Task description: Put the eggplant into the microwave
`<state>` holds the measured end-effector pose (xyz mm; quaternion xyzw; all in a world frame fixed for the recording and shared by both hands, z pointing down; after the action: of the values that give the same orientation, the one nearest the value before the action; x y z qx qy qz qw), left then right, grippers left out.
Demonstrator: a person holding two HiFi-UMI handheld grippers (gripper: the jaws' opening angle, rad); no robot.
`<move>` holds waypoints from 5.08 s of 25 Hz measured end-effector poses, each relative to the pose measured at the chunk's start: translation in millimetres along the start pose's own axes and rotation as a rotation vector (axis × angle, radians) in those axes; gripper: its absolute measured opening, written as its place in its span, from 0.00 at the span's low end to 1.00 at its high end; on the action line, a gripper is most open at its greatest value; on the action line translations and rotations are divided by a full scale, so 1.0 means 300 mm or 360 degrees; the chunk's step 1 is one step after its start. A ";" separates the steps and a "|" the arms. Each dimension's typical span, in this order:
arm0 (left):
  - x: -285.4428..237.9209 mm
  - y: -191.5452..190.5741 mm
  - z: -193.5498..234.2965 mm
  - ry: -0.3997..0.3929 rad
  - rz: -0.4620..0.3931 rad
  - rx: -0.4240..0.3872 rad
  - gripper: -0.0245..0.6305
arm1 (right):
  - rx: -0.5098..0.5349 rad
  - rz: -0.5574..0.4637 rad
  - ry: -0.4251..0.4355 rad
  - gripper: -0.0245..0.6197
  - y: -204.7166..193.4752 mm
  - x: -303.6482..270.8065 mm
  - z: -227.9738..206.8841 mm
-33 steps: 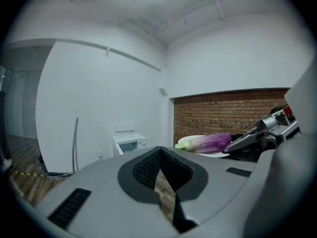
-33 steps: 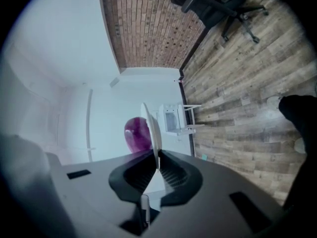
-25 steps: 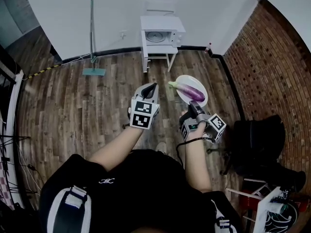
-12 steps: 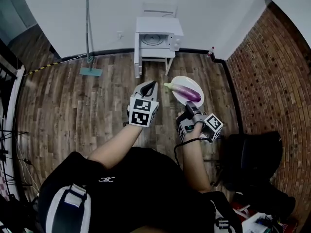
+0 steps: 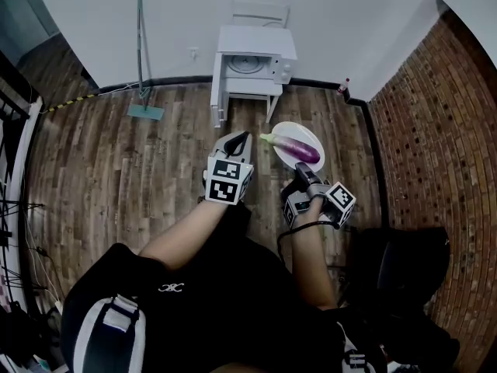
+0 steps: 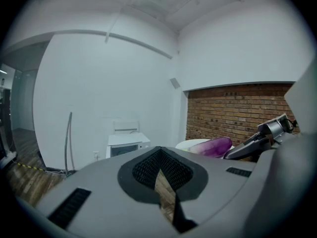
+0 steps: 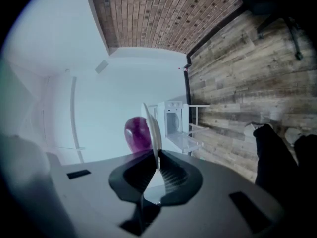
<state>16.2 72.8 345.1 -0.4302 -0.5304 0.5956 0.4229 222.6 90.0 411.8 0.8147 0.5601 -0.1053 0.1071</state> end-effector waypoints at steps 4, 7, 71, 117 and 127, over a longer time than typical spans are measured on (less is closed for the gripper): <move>-0.120 0.000 0.035 0.0011 -0.0021 0.0012 0.03 | 0.0024 0.0003 0.0005 0.09 0.052 -0.107 0.021; -0.235 -0.003 0.067 0.0013 -0.0024 0.0028 0.03 | 0.0043 0.0009 0.0022 0.09 0.103 -0.210 0.040; -1.346 -0.474 0.797 0.1150 0.0109 0.0287 0.03 | 0.0580 0.1296 -0.0362 0.08 0.164 -2.174 -0.049; -1.490 -1.286 0.995 0.1009 -0.0217 0.0135 0.03 | 0.1284 0.0406 0.0011 0.20 0.044 -2.982 -0.520; -1.530 -1.292 0.975 0.0980 -0.0214 0.0158 0.03 | 0.2215 0.0204 0.0060 0.46 0.070 -2.959 -0.507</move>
<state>-121.6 -415.5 779.9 -0.5330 -0.3750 0.4334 0.6225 -61.0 -663.1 817.2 0.7272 0.3150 -0.4189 -0.4433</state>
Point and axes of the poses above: the fingertips, and each gripper's own axes: x backward along the fingers, z to its left, y out of its top, the point moved 4 cm from there along x, backward along the fingers, and after that the axes turned 12 degrees about -z, right-handed, at the moved point
